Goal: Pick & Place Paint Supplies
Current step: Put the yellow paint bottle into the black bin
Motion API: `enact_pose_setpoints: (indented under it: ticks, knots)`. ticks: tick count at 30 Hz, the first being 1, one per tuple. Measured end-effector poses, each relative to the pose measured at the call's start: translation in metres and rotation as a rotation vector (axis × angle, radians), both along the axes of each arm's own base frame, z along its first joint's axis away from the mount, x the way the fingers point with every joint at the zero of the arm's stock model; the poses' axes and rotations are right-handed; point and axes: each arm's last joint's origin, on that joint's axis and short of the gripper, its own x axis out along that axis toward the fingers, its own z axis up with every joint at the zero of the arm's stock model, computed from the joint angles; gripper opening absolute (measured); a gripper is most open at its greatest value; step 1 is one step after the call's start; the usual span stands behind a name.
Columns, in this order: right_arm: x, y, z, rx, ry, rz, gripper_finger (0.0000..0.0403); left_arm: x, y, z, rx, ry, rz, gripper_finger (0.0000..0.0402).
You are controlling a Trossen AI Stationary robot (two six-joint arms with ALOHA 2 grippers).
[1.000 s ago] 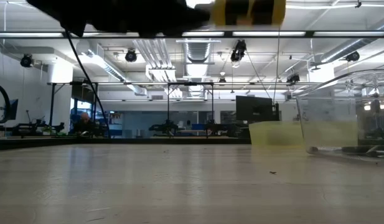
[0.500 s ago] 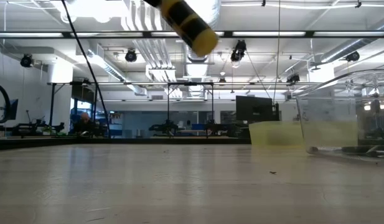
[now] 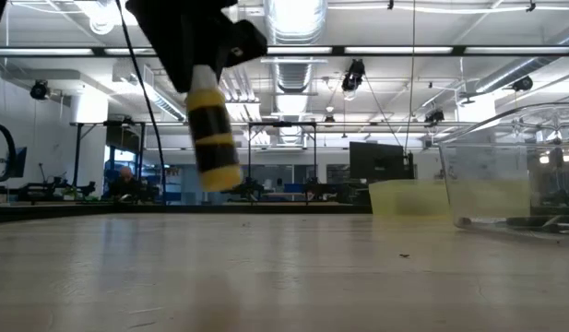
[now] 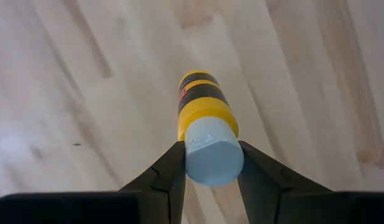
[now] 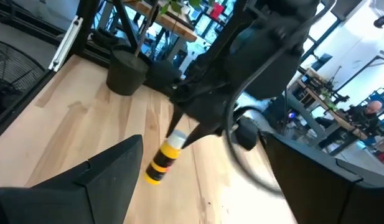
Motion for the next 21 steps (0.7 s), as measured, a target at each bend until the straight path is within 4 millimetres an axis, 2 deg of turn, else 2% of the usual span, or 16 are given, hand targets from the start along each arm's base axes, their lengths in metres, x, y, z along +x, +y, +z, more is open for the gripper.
enact_pose_setpoints:
  ticks: [10, 16, 21]
  knots:
    - [-0.001, -0.001, -0.007, 0.034, 0.022, 0.013, 0.0338, 0.009, -0.006, -0.030, -0.083, 0.128, 0.004, 0.0118]
    - [-0.002, -0.001, -0.010, 0.040, 0.029, 0.018, 0.0338, 0.013, -0.011, -0.036, -0.130, 0.138, -0.006, 0.0118]
    - [-0.002, -0.001, -0.010, 0.041, 0.030, 0.017, 0.0338, 0.016, -0.016, -0.031, -0.156, 0.097, -0.019, 0.0118]
